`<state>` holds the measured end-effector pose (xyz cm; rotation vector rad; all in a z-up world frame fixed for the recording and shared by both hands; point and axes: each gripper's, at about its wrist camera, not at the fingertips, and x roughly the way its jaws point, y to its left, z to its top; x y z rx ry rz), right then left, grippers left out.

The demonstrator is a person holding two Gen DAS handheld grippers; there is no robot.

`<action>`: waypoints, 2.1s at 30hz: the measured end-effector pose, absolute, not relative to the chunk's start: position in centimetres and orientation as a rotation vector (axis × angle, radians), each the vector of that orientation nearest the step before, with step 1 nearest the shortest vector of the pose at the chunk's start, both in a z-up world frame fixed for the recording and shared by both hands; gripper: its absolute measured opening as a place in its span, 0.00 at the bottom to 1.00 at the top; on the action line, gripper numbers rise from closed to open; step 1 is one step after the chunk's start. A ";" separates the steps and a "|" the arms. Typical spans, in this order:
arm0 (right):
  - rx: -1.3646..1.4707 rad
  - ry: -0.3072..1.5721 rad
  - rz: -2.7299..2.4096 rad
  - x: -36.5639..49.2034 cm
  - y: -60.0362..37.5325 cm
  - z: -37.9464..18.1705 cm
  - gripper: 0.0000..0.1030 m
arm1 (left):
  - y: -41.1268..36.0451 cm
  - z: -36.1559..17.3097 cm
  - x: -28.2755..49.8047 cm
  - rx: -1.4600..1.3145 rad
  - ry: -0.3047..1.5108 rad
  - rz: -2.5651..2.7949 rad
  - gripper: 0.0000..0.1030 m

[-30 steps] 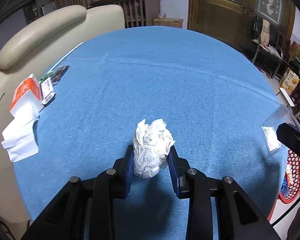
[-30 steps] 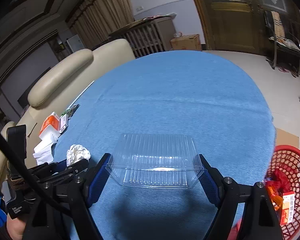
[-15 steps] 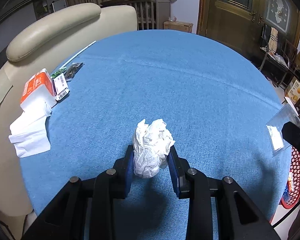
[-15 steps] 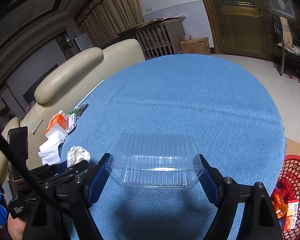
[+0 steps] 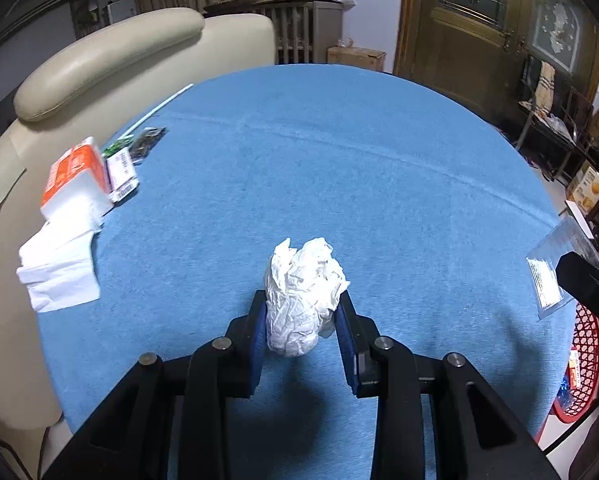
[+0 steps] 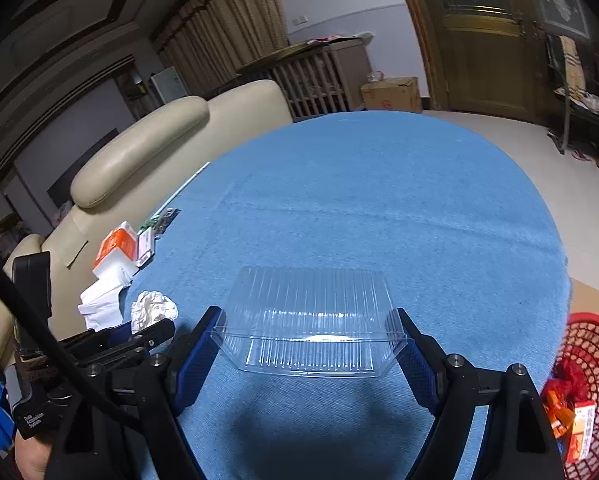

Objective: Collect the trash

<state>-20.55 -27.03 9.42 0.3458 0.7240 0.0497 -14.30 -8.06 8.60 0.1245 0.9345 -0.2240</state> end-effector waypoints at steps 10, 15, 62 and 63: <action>0.323 0.722 0.032 -20.1 -27.3 9.6 0.82 | -7.7 8.5 -14.2 0.115 0.924 -0.216 0.33; 0.319 0.744 0.032 -19.9 -26.4 9.3 0.82 | -7.2 8.3 -13.7 0.096 0.933 -0.226 0.33; 0.532 0.741 -0.471 -35.5 -46.0 4.6 0.82 | -23.7 9.1 -18.2 0.334 0.898 -0.571 0.33; 0.532 0.740 -0.474 -35.6 -46.1 4.6 0.82 | -24.3 9.2 -18.5 0.343 0.893 -0.585 0.33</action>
